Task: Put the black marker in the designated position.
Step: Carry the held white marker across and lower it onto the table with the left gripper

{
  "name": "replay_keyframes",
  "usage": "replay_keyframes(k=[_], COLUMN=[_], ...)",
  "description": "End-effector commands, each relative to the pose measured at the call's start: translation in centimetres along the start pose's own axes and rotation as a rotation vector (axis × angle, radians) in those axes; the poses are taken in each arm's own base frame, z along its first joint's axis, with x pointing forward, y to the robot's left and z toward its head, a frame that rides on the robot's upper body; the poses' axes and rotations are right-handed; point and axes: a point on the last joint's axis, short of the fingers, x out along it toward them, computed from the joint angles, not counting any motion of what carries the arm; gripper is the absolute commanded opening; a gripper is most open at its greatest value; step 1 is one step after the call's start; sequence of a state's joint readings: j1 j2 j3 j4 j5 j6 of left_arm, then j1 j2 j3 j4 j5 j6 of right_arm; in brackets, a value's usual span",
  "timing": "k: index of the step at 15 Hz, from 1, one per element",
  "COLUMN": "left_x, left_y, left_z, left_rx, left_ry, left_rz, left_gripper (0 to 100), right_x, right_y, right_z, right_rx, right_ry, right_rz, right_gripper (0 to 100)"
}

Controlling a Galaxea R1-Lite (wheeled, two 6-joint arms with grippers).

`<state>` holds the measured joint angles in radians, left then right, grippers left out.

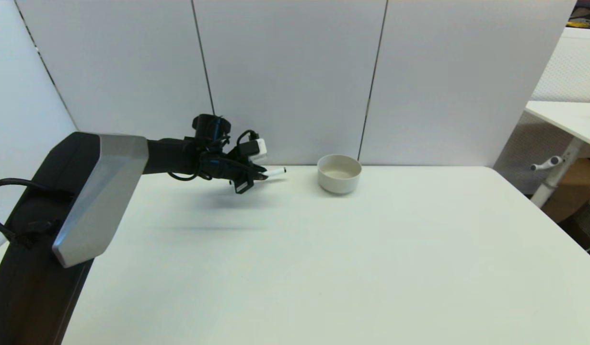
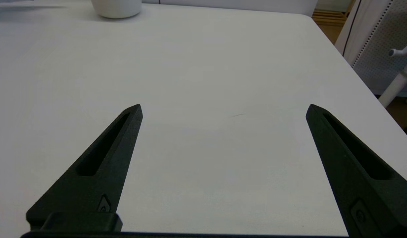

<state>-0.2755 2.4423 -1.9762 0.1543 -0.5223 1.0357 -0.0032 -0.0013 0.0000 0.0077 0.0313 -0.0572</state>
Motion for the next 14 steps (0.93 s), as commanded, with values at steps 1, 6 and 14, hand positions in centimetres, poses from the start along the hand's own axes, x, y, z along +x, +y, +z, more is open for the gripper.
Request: replay_keyframes(k=[1,6,14], left_x=[0.15,0.63,0.08], left_y=[-0.11,-0.37,-0.04], left_z=[-0.03,-0.61,-0.15], left_rx=[0.006,-0.002,0.005], left_ry=[0.004,0.010,0.004], left_rz=[-0.002,-0.014,-0.001], left_gripper=[0,0,100], right_x=[0.02,0.02,0.02], right_y=[0.00,0.00,0.00], right_z=[-0.04,-0.04,-0.04], right_rx=[-0.001,-0.001,-0.001], right_ry=[0.003,0.003,0.003], right_rz=[0.001,0.001,0.001], right_gripper=[100,100,100])
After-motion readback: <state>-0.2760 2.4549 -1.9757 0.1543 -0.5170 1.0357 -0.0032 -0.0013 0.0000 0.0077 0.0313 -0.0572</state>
